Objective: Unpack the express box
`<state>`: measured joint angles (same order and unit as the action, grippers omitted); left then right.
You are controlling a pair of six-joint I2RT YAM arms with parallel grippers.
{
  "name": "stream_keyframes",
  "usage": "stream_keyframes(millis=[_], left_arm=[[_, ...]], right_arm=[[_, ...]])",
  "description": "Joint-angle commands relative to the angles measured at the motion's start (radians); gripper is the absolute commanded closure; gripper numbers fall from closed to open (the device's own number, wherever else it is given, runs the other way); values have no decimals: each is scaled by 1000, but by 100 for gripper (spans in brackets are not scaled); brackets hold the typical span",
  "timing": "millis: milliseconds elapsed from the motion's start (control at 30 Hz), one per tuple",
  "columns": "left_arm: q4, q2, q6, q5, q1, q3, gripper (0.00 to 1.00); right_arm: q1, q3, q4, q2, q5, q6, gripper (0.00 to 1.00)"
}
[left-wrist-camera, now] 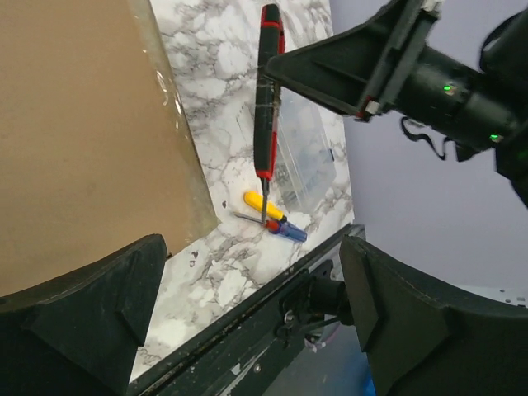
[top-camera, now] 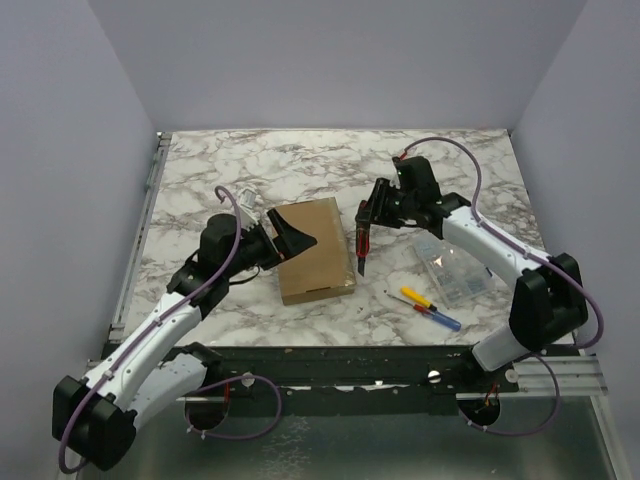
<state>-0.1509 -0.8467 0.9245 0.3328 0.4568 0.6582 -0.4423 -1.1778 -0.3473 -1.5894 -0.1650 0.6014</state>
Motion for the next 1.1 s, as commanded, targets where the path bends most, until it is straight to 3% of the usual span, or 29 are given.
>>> stream_keyframes(millis=[0, 300, 600, 767, 1067], left_arm=[[139, -87, 17, -61, 105, 36, 7], [186, -283, -37, -210, 325, 150, 11], [253, -361, -15, -211, 356, 164, 25], [277, -373, 3, -217, 362, 142, 27], [358, -416, 29, -157, 365, 130, 46]], right_arm=[[-46, 40, -13, 143, 21, 78, 100], [-103, 6, -61, 231, 17, 105, 100], [-122, 38, -52, 262, -8, 130, 100], [-124, 58, -40, 296, -12, 156, 100], [-128, 57, -54, 315, -5, 174, 100]])
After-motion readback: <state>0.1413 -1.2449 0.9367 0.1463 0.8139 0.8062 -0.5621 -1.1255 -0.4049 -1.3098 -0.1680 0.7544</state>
